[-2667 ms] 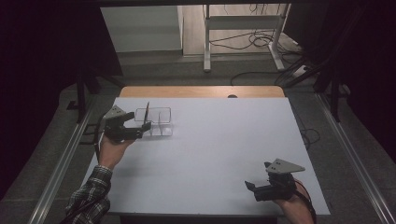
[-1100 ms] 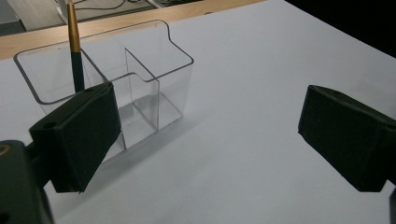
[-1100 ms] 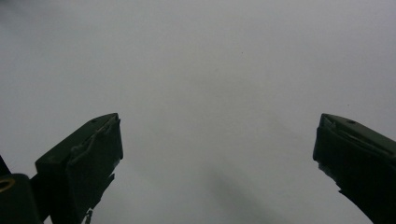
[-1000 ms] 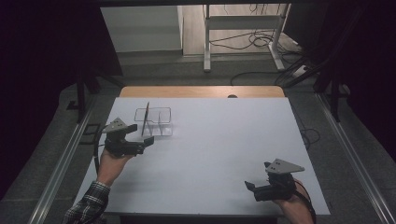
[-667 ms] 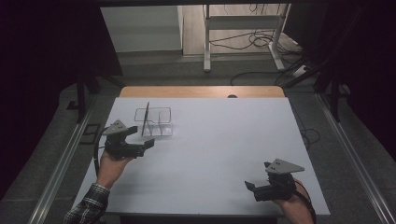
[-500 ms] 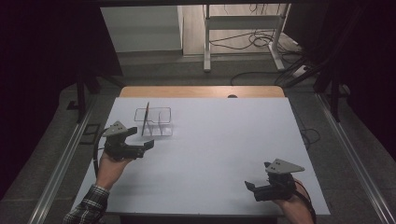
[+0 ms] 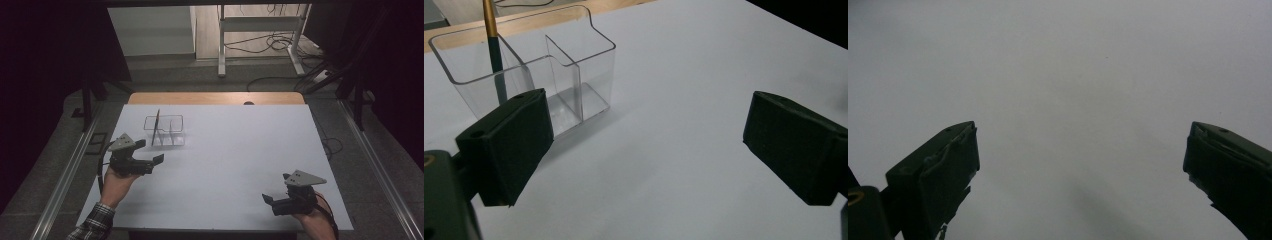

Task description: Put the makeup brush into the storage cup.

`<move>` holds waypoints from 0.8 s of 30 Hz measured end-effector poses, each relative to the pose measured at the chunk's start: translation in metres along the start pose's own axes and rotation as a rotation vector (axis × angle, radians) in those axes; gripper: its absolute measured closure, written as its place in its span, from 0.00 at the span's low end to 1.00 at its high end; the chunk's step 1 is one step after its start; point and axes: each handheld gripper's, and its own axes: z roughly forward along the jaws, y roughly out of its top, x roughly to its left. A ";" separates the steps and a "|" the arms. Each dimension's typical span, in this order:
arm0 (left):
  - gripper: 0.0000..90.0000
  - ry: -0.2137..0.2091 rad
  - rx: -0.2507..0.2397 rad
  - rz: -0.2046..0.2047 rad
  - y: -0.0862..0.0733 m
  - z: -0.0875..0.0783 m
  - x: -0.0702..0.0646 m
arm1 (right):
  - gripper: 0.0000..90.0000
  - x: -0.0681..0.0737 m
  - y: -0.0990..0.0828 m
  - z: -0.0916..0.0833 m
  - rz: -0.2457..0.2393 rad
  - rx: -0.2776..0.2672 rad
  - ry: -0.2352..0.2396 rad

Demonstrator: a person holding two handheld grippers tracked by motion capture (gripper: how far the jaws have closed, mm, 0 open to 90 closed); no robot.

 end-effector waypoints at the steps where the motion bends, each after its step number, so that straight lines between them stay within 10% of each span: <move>1: 0.07 0.001 0.001 0.001 -0.001 0.000 -0.001 | 0.02 0.000 0.000 0.000 0.000 0.000 0.000; 24: 0.07 0.000 0.028 0.009 -0.015 -0.011 -0.013 | 0.02 0.000 0.000 -0.001 0.013 -0.009 0.000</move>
